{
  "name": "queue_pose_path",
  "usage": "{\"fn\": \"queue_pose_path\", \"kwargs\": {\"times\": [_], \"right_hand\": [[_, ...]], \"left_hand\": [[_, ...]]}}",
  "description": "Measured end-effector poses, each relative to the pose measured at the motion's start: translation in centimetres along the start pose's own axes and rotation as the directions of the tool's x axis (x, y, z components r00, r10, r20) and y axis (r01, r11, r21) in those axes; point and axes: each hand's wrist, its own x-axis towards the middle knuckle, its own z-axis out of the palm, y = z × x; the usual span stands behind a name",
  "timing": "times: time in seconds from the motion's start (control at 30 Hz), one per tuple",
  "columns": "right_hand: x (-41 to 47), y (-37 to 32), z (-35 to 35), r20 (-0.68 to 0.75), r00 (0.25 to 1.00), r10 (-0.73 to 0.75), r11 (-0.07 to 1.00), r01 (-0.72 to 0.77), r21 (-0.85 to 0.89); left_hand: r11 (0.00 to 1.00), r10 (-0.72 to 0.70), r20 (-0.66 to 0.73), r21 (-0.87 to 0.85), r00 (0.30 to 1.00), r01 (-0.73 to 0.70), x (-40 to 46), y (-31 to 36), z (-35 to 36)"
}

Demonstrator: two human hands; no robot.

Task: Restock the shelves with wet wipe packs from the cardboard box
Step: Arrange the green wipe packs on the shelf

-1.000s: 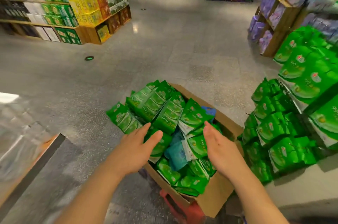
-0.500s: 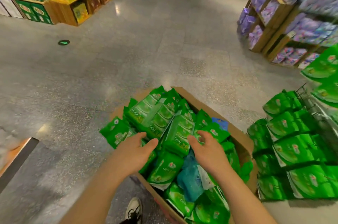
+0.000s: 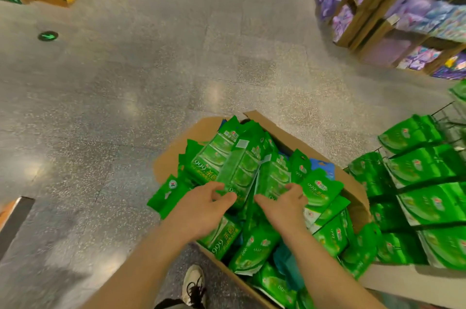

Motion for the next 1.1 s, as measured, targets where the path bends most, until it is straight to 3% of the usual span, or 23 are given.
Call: {"fn": "queue_pose_path", "kwargs": {"times": [0.17,0.27,0.4,0.6,0.73,0.83,0.93,1.03,1.1], "right_hand": [[-1.4,-0.8,-2.4,0.013,0.997,0.08,0.934,-0.079,0.35],[-3.6,-1.3,-3.3,-0.042,0.998,0.053,0.906,-0.031,0.423],[-6.7,-3.1,-4.1,-0.096,0.992,-0.086,0.854,0.123,0.505],[-10.4,-6.3,-3.2,0.067,0.927,-0.368,0.873,0.32,0.367],[-11.1,-7.1,-1.3,0.241,0.857,-0.455,0.883,0.399,0.246],[-10.8,-7.4,-0.7,0.365,0.78,-0.507,0.858,0.421,0.293],[-8.6,-7.6,0.2,0.287,0.863,-0.416,0.889,0.318,0.33],[-4.7,-6.5,1.6,0.05,0.976,-0.212,0.961,0.199,0.19],[-2.7,-5.8,2.5,0.028,0.995,-0.093,0.99,0.089,0.111]], "left_hand": [[0.961,-0.025,-0.022,-0.276,0.999,0.018,0.5,0.2,0.3],[0.805,-0.068,0.1,-0.583,0.993,0.114,1.2,1.3,1.3],[0.653,-0.031,0.174,-0.742,0.984,0.152,1.5,2.8,2.5],[0.296,0.164,0.22,-0.941,0.962,0.165,0.6,2.2,0.9],[0.225,0.084,0.133,-0.968,0.988,0.111,-0.5,0.5,-0.4],[0.148,0.046,0.079,-0.986,0.996,0.071,-1.1,-0.9,-1.4],[0.053,0.024,0.034,-0.998,0.999,0.032,-1.4,-2.0,-2.6],[0.023,-0.03,0.01,-1.0,0.999,0.01,-1.7,-3.5,-3.4],[0.02,-0.054,-0.003,-1.0,0.999,-0.002,-2.0,-4.3,-3.8]]}}
